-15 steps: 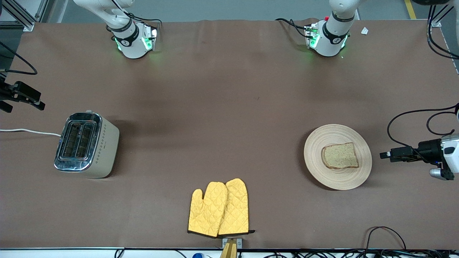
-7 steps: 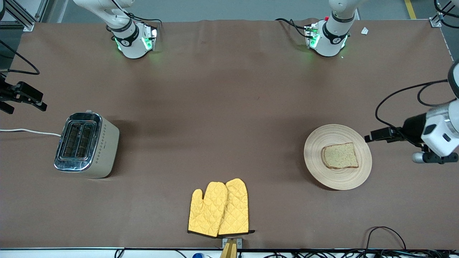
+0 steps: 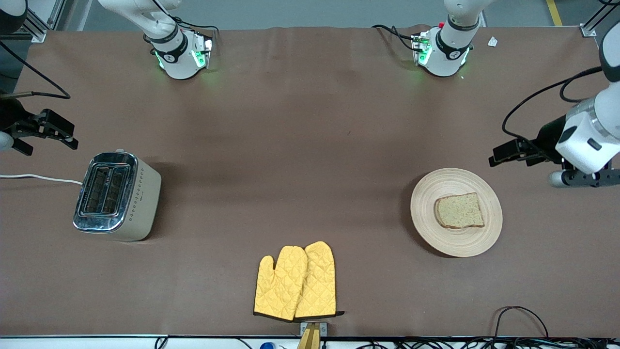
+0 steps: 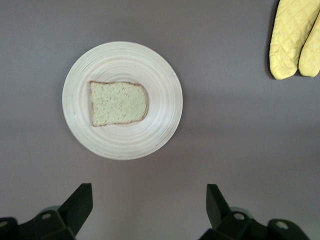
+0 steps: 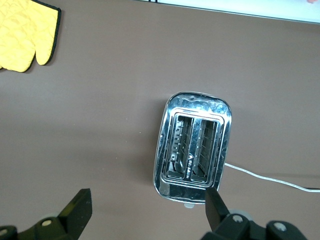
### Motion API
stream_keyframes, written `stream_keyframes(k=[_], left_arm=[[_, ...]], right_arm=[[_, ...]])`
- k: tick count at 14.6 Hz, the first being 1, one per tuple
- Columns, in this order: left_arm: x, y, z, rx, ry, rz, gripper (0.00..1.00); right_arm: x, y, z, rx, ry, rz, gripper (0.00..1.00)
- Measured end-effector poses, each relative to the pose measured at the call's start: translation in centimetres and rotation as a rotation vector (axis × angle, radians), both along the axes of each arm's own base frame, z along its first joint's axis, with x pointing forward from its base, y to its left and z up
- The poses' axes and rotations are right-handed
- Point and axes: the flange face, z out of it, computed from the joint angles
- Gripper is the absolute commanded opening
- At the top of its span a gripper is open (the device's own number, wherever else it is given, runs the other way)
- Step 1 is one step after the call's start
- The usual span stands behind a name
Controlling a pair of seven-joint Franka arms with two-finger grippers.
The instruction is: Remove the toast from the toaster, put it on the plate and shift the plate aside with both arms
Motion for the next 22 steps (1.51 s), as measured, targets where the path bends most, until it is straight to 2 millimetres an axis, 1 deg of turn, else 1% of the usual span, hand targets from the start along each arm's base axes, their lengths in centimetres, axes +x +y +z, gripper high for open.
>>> stream_keyframes(k=[5,7,10,12,14,17,19,22], left_arm=[[-2.2,0.2,3.3,0.100,-0.026,0.035,1.00],[-3.3,-0.2,4.4,0.114,-0.023,0.029,1.00],[-4.8,-1.4,5.4,0.130,-0.014,0.010,1.00],[-6.0,-1.7,5.8,0.138,-0.007,0.004,1.00],[-7.1,-2.2,5.9,0.152,-0.005,-0.006,1.00],[-8.6,-3.3,5.9,0.204,-0.014,-0.038,1.00],[-9.1,-3.6,6.0,0.209,-0.024,-0.045,1.00],[-9.1,-3.5,6.0,0.209,-0.030,-0.043,1.00]], right_arm=[[-0.3,-2.6,0.0,-0.001,0.011,-0.046,1.00],[-0.4,-3.6,0.0,-0.001,0.008,-0.063,1.00],[-0.5,-5.9,0.2,-0.003,-0.006,-0.104,1.00],[-0.6,-7.0,0.2,-0.003,-0.005,-0.122,1.00],[-0.6,-7.0,0.2,-0.003,-0.005,-0.122,1.00],[-0.6,-6.8,0.2,-0.003,-0.005,-0.119,1.00],[-0.6,-6.6,0.1,-0.002,-0.003,-0.116,1.00],[-0.6,-6.4,-0.1,-0.002,0.006,-0.112,1.00]])
